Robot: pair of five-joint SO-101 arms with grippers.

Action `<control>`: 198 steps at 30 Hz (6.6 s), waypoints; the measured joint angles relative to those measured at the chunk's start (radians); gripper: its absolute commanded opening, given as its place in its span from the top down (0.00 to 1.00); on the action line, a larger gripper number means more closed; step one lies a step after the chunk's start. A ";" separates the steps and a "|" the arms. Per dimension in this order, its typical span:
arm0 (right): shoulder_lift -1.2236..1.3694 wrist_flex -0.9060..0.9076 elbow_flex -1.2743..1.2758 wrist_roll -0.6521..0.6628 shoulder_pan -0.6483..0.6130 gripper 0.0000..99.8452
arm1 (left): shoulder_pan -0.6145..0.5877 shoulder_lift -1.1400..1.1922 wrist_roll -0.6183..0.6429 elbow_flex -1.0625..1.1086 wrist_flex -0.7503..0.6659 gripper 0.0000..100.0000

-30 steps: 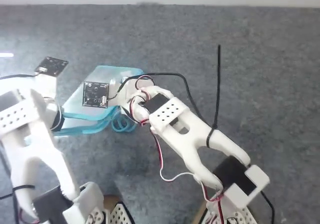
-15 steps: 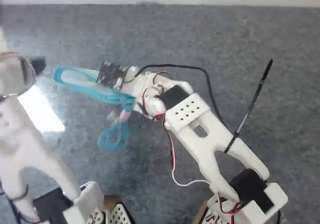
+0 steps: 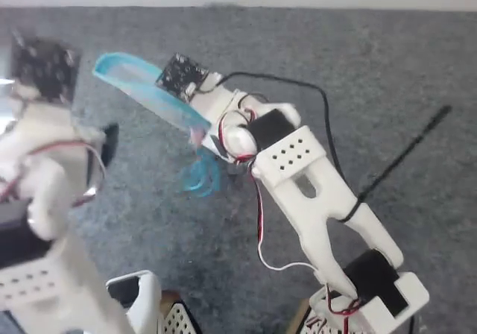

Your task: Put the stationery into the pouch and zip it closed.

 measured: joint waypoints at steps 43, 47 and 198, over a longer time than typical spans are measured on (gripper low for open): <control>-0.120 -0.109 0.206 -0.087 -0.015 0.99 | 0.279 -0.221 0.322 0.620 -0.474 0.82; -0.120 -0.109 0.209 -0.100 -0.037 0.99 | 0.304 -0.221 0.324 0.620 -0.471 0.74; -0.770 -0.494 0.825 -0.436 -0.133 0.78 | 0.350 0.836 0.853 -1.148 -0.011 0.99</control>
